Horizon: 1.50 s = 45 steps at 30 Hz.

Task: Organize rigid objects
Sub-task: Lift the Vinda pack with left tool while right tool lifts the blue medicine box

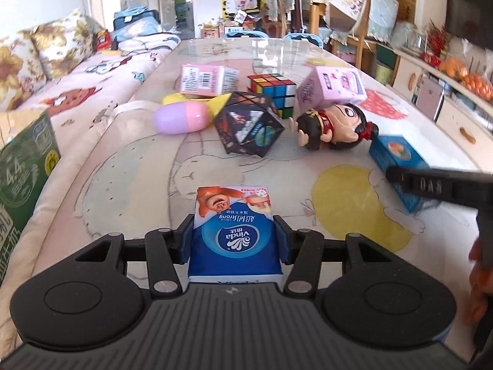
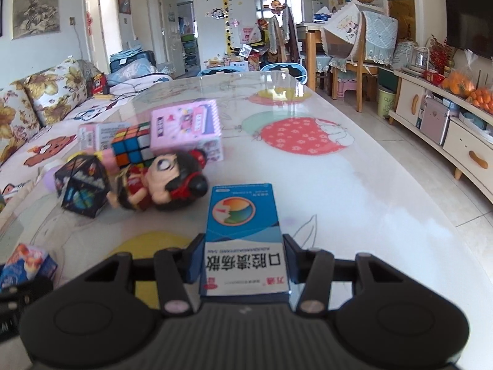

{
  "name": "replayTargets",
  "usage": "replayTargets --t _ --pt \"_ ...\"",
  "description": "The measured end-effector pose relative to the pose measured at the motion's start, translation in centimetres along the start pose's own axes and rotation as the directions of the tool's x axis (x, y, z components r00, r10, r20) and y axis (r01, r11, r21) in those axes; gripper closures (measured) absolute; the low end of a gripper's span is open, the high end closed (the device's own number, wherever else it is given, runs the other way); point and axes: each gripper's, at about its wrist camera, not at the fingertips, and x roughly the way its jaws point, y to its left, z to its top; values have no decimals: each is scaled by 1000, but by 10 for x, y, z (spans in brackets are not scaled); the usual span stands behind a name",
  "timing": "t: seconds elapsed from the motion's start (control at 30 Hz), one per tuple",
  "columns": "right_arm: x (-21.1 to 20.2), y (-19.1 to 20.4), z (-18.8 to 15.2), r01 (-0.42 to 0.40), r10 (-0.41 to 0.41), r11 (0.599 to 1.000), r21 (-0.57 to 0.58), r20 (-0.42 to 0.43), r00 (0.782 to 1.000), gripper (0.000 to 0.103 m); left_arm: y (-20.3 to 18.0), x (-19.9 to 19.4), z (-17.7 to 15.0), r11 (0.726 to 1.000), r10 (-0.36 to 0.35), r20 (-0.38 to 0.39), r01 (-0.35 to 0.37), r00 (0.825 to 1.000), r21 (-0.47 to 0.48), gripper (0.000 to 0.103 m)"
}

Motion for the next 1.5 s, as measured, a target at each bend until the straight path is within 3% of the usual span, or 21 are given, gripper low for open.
replayTargets --t 0.13,0.43,0.67,1.0,1.13,1.27,1.4,1.5 --pt "-7 15 -5 -17 17 999 -41 -5 1000 53 3 -9 4 1000 6 40 -6 999 8 39" --pt "-22 49 -11 -58 55 991 -118 -29 998 53 14 -3 9 999 23 16 -23 1000 -45 39" --pt "-32 76 -9 -79 76 984 -161 -26 997 53 26 -14 17 994 44 38 -39 998 -104 39" --pt "-47 135 14 -192 199 952 -241 5 980 53 57 -37 29 968 176 114 -151 978 -199 39" --pt "-54 170 28 -270 286 922 -278 18 958 53 73 -45 33 950 237 137 -199 962 -241 39" --pt "-57 206 43 -345 374 881 -324 27 927 53 93 -57 33 913 310 156 -249 938 -322 39" --pt "-57 249 57 -420 465 819 -390 24 885 53 114 -70 33 852 404 166 -304 899 -426 39" --pt "-52 282 64 -471 525 768 -434 5 851 53 131 -75 31 791 501 136 -387 855 -474 39"
